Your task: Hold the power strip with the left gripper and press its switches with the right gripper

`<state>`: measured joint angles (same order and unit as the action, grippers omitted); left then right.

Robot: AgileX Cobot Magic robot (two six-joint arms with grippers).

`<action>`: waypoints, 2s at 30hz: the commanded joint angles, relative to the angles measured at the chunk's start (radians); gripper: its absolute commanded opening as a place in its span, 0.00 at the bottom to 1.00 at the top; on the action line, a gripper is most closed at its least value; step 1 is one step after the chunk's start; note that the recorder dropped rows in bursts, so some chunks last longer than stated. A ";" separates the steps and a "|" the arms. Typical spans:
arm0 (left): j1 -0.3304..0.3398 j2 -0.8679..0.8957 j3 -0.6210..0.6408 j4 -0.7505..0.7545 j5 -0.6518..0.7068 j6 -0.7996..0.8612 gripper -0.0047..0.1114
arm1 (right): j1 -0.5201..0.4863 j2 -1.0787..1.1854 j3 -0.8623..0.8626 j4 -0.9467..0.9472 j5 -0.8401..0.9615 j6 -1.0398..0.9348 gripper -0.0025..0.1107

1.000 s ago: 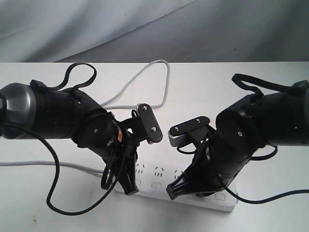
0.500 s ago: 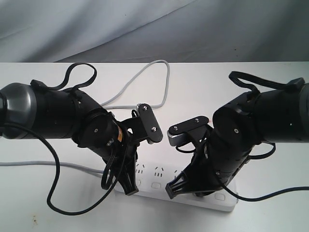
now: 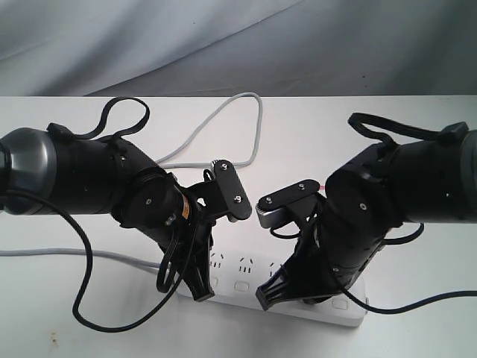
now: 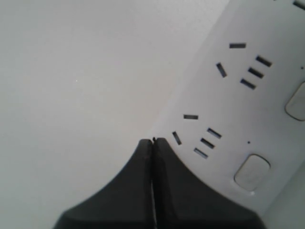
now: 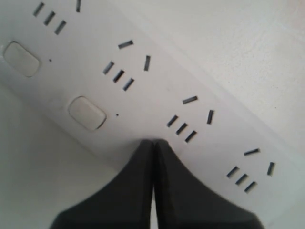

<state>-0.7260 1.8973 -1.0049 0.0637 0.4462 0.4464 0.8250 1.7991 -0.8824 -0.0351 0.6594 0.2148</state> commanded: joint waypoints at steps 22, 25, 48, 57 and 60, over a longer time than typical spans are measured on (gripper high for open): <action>-0.006 0.048 0.022 -0.005 0.089 -0.034 0.04 | -0.017 -0.183 0.036 -0.092 0.001 -0.126 0.02; -0.006 0.048 0.022 -0.005 0.085 -0.034 0.04 | -0.017 -0.173 0.036 -0.068 -0.010 -0.140 0.02; -0.006 0.048 0.022 -0.005 0.085 -0.036 0.04 | -0.017 -0.081 0.036 0.145 -0.073 -0.324 0.02; -0.006 0.048 0.022 -0.005 0.091 -0.036 0.04 | -0.017 0.009 0.036 0.141 -0.024 -0.315 0.02; -0.006 0.048 0.022 -0.005 0.091 -0.036 0.04 | -0.017 0.034 0.036 0.141 -0.015 -0.315 0.02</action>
<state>-0.7260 1.9020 -1.0049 0.0657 0.4501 0.4213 0.8094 1.7656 -0.8689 0.1054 0.6173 -0.1018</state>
